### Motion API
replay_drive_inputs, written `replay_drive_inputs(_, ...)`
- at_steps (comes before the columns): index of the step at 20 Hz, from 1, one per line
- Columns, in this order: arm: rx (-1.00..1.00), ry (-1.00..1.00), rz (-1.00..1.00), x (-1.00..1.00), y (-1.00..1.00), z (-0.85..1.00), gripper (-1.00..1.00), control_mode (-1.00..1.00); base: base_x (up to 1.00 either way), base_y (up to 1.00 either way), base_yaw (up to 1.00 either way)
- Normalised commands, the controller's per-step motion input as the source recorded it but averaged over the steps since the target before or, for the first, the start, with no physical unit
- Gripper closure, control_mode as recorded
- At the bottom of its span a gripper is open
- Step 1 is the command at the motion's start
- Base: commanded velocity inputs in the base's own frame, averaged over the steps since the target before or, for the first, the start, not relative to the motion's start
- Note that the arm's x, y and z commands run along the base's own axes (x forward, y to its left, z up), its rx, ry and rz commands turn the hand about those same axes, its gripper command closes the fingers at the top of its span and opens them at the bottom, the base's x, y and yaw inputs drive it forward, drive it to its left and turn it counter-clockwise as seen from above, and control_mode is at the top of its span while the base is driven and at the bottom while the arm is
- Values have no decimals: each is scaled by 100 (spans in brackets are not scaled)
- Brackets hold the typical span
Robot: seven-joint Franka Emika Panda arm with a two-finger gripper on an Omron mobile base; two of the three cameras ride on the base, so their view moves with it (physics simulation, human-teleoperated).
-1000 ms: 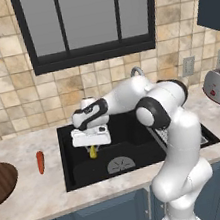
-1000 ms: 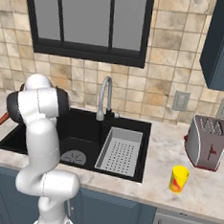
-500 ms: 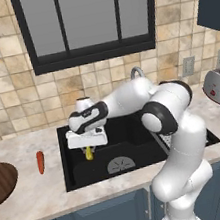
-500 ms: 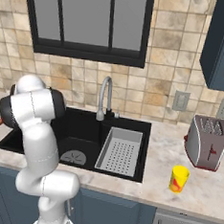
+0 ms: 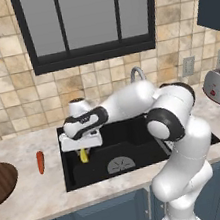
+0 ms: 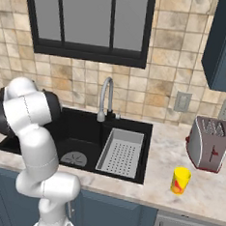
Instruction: Remove the carrot and lemon wedge from the sink. Then move the bowl and cup from the counter to the sink for washing.
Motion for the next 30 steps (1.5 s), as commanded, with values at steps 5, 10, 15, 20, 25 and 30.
replay_drive_inputs(5, 0, -7, 9, -18, 30, 11, 100, -100, 0, 0, 0)
replay_drive_inputs(10, 0, -5, 10, -14, 32, 9, 100, -100, 0, 0, 0)
replay_drive_inputs(15, 0, -5, 9, -13, 34, 6, 100, -100, 0, 0, 0)
replay_drive_inputs(20, 0, -2, 7, -8, 35, 2, 100, -100, 0, 0, 0)
replay_drive_inputs(25, 0, -2, 6, -7, 35, 0, 100, -100, 0, 0, 0)
replay_drive_inputs(30, 0, -3, 6, -8, 35, 0, 100, -100, 0, 0, 0)
